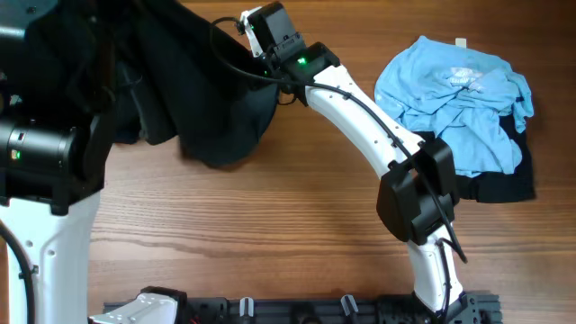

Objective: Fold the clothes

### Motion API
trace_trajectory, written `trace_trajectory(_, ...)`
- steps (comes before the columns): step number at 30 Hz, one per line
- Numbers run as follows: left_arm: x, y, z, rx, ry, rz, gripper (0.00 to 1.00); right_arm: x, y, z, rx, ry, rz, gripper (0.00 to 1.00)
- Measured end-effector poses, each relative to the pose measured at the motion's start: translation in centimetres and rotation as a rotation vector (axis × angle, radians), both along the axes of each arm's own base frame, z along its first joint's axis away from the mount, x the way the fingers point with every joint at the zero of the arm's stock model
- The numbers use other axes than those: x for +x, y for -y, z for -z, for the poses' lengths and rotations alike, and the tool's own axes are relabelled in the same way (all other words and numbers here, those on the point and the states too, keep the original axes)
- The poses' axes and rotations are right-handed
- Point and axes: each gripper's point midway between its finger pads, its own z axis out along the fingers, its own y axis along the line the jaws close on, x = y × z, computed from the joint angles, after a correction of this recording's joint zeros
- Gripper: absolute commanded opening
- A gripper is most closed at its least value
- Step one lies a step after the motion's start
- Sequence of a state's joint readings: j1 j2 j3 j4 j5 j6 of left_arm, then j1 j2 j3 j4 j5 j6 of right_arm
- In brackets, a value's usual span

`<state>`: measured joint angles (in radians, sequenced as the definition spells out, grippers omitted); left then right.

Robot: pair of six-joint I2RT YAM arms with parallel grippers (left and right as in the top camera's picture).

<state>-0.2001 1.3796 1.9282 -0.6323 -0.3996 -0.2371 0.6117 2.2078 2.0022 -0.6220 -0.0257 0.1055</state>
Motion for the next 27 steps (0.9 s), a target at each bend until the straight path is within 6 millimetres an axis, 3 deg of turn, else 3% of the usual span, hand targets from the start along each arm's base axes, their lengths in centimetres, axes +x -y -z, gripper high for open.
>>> trace_trajectory(9, -0.1, -0.5, 0.4, 0.007, -0.019, -0.028, 0.04, 0.0, 0.3, -0.7, 0.008, 0.004, -0.004, 0.04)
trace_trajectory(13, -0.2, -0.7, 0.7, 0.010, -0.029, -0.042, 0.04, 1.0, 4.0, -7.6, 0.074, 0.099, 0.055, 0.04)
trace_trajectory(17, -0.4, -0.6, 1.7, 0.020, -0.073, -0.032, 0.04, 0.3, 10.6, -17.1, 0.142, 0.231, 0.150, 0.04)
trace_trajectory(20, -0.5, -0.2, 2.2, 0.024, -0.096, -0.006, 0.04, -1.2, 13.4, -21.3, 0.168, 0.289, 0.185, 0.04)
trace_trajectory(22, -0.4, 0.1, 2.3, 0.023, -0.100, 0.012, 0.04, -2.3, 13.8, -22.1, 0.169, 0.282, 0.179, 0.04)
trace_trajectory(23, -0.4, 0.3, 2.3, 0.022, -0.101, 0.022, 0.04, -2.8, 13.5, -21.7, 0.166, 0.260, 0.163, 0.10)
trace_trajectory(25, -0.4, 0.4, 2.3, 0.021, -0.101, 0.032, 0.04, -3.7, 13.0, -20.2, 0.157, 0.194, 0.123, 0.36)
trace_trajectory(27, -0.4, 0.5, 2.3, 0.020, -0.101, 0.036, 0.04, -4.4, 12.0, -18.6, 0.170, 0.118, 0.072, 0.53)
